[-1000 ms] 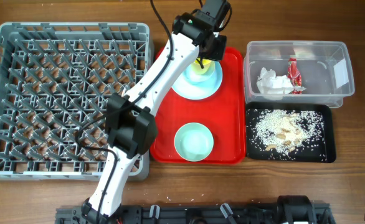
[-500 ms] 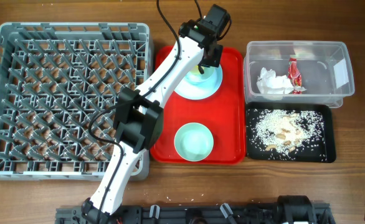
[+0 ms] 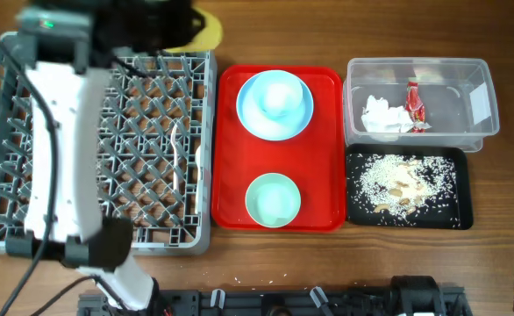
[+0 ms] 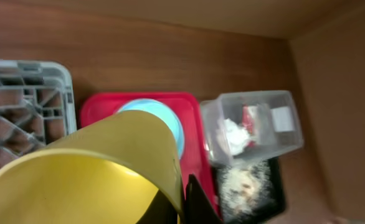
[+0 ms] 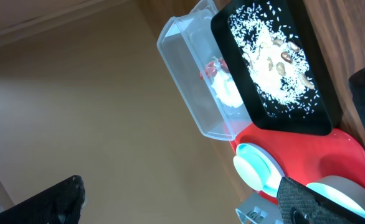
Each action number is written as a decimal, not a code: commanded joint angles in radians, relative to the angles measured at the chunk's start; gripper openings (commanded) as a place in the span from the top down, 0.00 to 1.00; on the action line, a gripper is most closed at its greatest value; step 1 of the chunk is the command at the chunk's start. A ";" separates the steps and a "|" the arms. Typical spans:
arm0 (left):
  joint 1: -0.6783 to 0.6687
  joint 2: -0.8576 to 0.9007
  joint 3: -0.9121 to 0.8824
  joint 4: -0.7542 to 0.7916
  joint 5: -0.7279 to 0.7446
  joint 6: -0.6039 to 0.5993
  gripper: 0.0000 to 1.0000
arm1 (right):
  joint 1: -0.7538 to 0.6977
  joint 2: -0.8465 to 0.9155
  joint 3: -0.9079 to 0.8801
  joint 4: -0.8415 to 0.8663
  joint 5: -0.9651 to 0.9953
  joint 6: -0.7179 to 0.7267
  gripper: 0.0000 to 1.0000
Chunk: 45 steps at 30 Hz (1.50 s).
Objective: Sort waste into correct bins and load items into the dishwasher rack
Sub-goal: 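Carry the yellow cup with the left gripper and place it in the rack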
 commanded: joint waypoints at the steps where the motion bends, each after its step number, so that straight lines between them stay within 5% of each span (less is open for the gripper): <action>1: 0.194 0.169 -0.038 -0.093 0.610 0.172 0.96 | -0.005 -0.010 -0.002 0.002 0.018 0.007 0.00; 5: 0.307 0.412 -0.067 -0.232 0.800 0.367 0.96 | -0.005 -0.010 -0.002 0.002 0.018 0.007 0.00; 14: 0.345 0.678 -0.068 -0.131 0.843 0.368 0.96 | -0.005 -0.010 -0.002 0.001 0.018 0.007 0.00; 22: 0.426 0.719 -0.068 -0.165 0.506 0.360 0.91 | -0.005 -0.010 -0.002 0.002 0.018 0.007 0.00; 23: 0.441 0.719 -0.068 -0.178 0.507 0.360 0.87 | -0.005 -0.010 -0.002 0.002 0.018 0.007 0.00; 24: 0.457 0.718 -0.068 -0.187 0.507 0.360 0.60 | -0.005 -0.010 -0.002 0.002 0.018 0.007 0.00; 25: 0.470 0.714 -0.068 -0.201 0.507 0.360 0.00 | -0.005 -0.010 -0.002 0.002 0.018 0.007 0.00; 29: 0.487 0.665 -0.066 -0.227 0.507 0.360 0.00 | -0.005 -0.010 -0.002 0.002 0.018 0.007 0.00; 35: 0.479 0.346 -0.050 -0.225 0.495 0.348 0.00 | -0.005 -0.010 -0.002 0.002 0.018 0.007 0.00; 39: 0.397 0.145 -0.050 -0.192 0.235 0.250 0.00 | -0.005 -0.010 -0.002 0.002 0.018 0.007 0.00; 42: 0.284 0.143 -0.051 -0.160 0.230 0.270 0.00 | -0.005 -0.010 -0.002 0.002 0.018 0.007 0.00; 43: 0.227 0.161 -0.054 -0.134 0.212 0.267 0.65 | -0.005 -0.010 -0.002 0.002 0.018 0.007 0.00; 44: 0.184 0.181 -0.054 -0.101 0.172 0.232 0.96 | -0.005 -0.010 -0.002 0.002 0.018 0.007 0.00; 45: 0.132 0.211 -0.054 -0.051 0.023 0.137 0.96 | -0.005 -0.010 -0.002 0.002 0.018 0.007 0.00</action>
